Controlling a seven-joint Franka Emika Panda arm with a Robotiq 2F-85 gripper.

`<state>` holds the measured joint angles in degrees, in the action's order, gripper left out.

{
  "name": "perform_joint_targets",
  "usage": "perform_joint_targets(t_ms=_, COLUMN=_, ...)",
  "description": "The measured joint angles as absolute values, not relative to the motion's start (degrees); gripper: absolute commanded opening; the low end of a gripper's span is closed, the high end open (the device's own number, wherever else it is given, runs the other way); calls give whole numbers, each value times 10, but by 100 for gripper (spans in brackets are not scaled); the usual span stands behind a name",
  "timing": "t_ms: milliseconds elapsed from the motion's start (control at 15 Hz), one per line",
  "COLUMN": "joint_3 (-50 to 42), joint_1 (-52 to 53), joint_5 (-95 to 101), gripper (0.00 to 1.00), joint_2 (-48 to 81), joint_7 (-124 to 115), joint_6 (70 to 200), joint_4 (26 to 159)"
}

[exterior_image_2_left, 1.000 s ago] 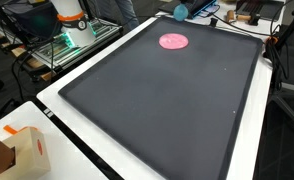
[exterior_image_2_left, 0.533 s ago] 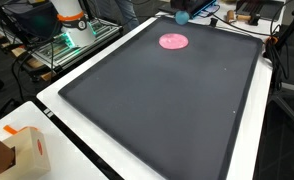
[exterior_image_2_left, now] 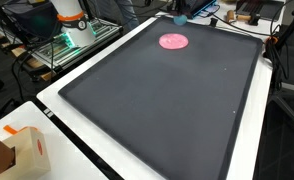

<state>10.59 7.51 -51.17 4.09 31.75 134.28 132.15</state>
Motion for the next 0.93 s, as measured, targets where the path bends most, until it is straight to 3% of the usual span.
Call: perform_joint_targets(t_ms=933, joint_3=89, joint_1=72, joint_5=-566, gripper=26, joint_2=55, joint_7=384, joint_6=1306, joint_4=1343)
